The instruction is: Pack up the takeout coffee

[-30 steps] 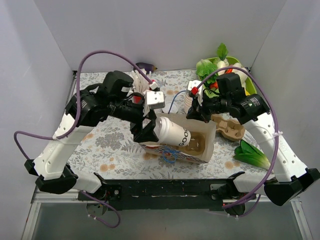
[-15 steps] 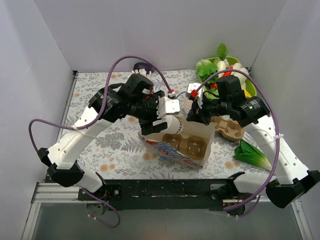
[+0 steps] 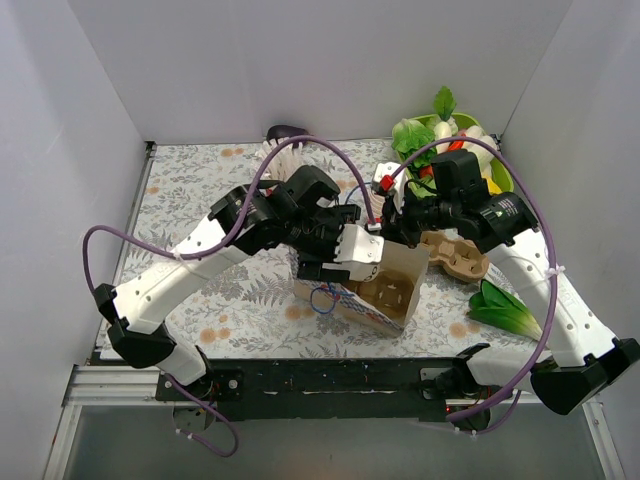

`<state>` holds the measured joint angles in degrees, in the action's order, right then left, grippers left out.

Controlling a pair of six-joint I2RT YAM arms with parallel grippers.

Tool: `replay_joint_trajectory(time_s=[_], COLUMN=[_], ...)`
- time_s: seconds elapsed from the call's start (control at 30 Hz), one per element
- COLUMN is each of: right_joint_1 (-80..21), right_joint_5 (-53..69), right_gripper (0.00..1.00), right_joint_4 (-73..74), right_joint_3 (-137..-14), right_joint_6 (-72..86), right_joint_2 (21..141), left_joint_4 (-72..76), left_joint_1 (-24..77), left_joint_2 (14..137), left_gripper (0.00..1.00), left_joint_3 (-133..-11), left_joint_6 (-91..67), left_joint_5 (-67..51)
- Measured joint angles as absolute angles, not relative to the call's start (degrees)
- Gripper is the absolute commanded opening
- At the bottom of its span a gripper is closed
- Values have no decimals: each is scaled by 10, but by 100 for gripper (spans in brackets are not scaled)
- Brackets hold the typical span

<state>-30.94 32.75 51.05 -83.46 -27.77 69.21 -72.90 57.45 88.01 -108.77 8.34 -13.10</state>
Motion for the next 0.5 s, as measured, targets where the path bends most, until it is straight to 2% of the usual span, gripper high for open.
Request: replay_joint_trajectory(time_s=[0.27, 0.5], right_joint_1=[-313, -355], right_joint_5=[319, 312], right_gripper=[1, 1], right_joint_4=[508, 509], right_joint_3=[-835, -837], right_joint_6=[-284, -299], right_joint_2=[690, 678], left_joint_4=[-754, -751], left_joint_1=[604, 645], left_joint_2=[869, 891], left_gripper=[0, 0], left_joint_3=[-1094, -1096], left_joint_6=[85, 81], left_joint_5=[-130, -103])
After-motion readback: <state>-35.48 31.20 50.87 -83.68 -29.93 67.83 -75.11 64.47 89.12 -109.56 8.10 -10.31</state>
